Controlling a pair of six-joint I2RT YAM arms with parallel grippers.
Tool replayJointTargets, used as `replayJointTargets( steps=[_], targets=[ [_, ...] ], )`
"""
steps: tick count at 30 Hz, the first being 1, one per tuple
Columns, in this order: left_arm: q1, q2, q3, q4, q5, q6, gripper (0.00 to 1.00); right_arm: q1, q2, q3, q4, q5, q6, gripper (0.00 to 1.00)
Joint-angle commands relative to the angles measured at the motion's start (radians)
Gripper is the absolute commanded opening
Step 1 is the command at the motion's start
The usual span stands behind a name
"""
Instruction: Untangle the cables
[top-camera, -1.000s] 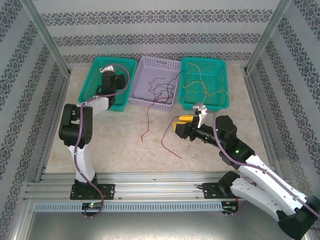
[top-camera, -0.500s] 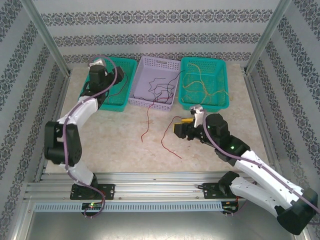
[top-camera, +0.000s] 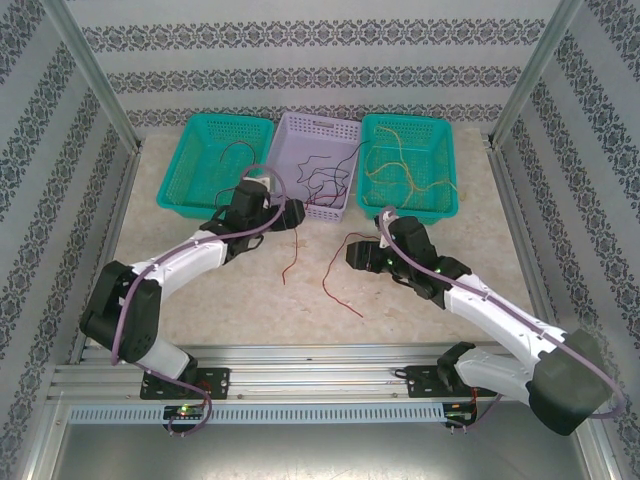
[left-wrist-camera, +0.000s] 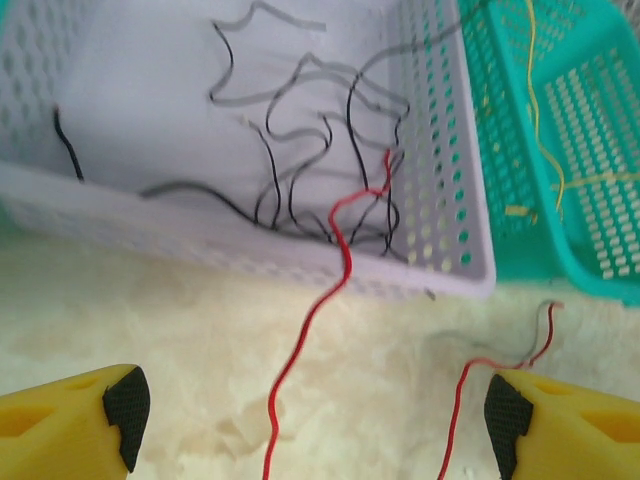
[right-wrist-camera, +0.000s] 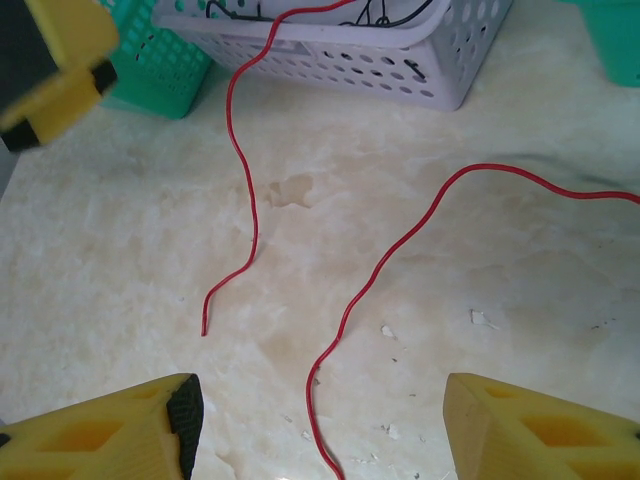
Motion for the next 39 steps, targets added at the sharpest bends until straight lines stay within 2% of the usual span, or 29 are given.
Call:
replayJointTargets(
  steps=[1, 4, 12, 14, 16, 20, 26, 30, 39],
  targets=[
    [-0.047, 0.047, -0.019, -0.005, 0.019, 0.006, 0.87, -0.014, -0.025, -0.021, 0.054, 0.003, 0.024, 0.65],
    [-0.075, 0.133, 0.013, -0.023, 0.017, 0.034, 0.87, -0.015, -0.029, -0.018, 0.049, -0.007, 0.020, 0.65],
    [-0.074, 0.298, 0.086, -0.033, -0.035, 0.089, 0.85, -0.016, -0.083, -0.024, 0.035, -0.022, 0.004, 0.65],
    [-0.068, 0.327, 0.103, -0.021, -0.039, 0.096, 0.78, -0.017, -0.102, -0.029, 0.040, -0.023, 0.004, 0.65],
    [-0.062, 0.341, 0.117, 0.002, -0.031, 0.092, 0.66, -0.016, -0.115, -0.030, 0.042, -0.023, 0.007, 0.65],
    [-0.062, 0.339, 0.138, 0.029, -0.026, 0.099, 0.49, -0.016, -0.132, -0.032, 0.043, -0.031, 0.006, 0.65],
    [-0.062, 0.314, 0.150, 0.013, -0.017, 0.105, 0.12, -0.016, -0.152, -0.056, 0.062, -0.032, 0.019, 0.65],
    [-0.062, 0.259, 0.127, 0.006, -0.018, 0.098, 0.01, -0.015, -0.160, -0.066, 0.066, -0.032, 0.024, 0.65],
    [-0.067, 0.048, 0.089, -0.094, 0.014, 0.087, 0.00, -0.016, -0.174, -0.070, 0.067, -0.020, 0.031, 0.65]
  ],
)
